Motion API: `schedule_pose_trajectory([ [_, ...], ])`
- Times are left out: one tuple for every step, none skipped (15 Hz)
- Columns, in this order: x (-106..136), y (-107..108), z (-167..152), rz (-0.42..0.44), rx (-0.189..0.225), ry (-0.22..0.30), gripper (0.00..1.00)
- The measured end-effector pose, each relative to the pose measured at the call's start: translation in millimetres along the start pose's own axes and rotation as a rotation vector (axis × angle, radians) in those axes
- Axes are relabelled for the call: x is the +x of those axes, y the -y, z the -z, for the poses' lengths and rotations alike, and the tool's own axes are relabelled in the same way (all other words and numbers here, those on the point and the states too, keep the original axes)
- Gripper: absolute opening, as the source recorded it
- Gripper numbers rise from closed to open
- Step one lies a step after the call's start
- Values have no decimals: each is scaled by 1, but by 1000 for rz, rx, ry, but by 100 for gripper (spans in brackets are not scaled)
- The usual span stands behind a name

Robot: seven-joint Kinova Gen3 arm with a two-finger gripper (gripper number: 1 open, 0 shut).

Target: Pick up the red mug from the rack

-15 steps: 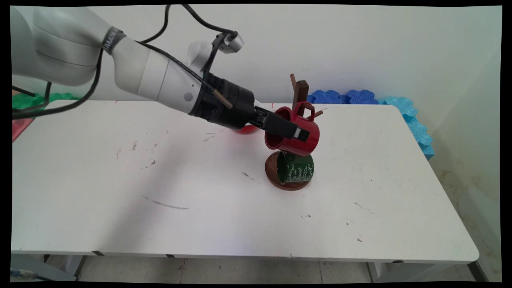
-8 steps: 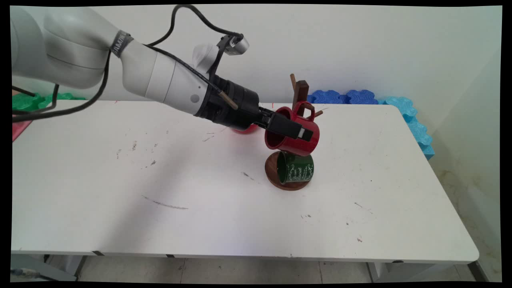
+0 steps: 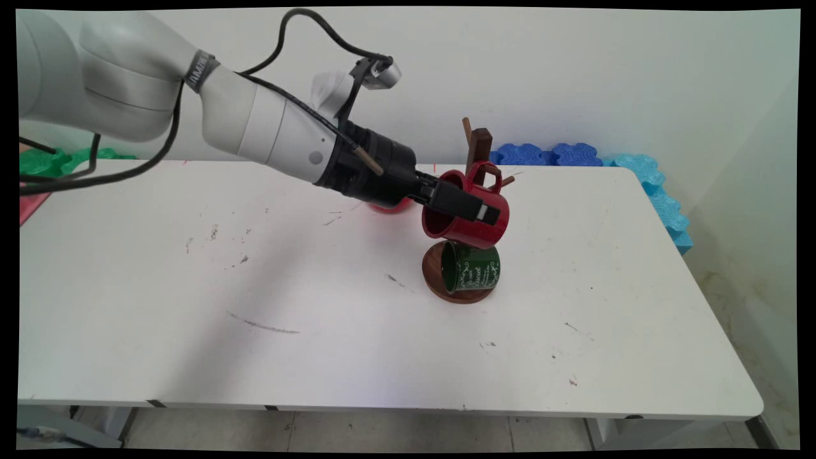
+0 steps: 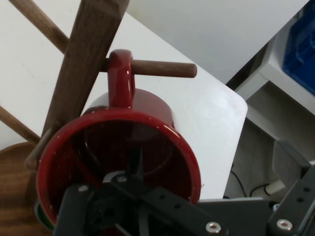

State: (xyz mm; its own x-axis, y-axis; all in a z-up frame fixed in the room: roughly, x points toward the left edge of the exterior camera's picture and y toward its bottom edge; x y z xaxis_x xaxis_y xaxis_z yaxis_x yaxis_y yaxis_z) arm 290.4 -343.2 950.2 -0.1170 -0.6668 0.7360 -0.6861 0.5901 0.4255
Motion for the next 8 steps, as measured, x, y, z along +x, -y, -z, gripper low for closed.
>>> schedule_pose_trajectory([
  [0,0,-1,0,1,0,100],
  [0,0,-1,0,3,1,100],
  [0,1,-2,0,5,1,100],
  [0,1,-2,0,6,2,100],
  [0,1,-2,0,8,3,100],
  [1,1,-2,0,9,4,0],
  [1,2,-2,0,10,4,0],
  [2,2,-3,0,10,4,0],
])
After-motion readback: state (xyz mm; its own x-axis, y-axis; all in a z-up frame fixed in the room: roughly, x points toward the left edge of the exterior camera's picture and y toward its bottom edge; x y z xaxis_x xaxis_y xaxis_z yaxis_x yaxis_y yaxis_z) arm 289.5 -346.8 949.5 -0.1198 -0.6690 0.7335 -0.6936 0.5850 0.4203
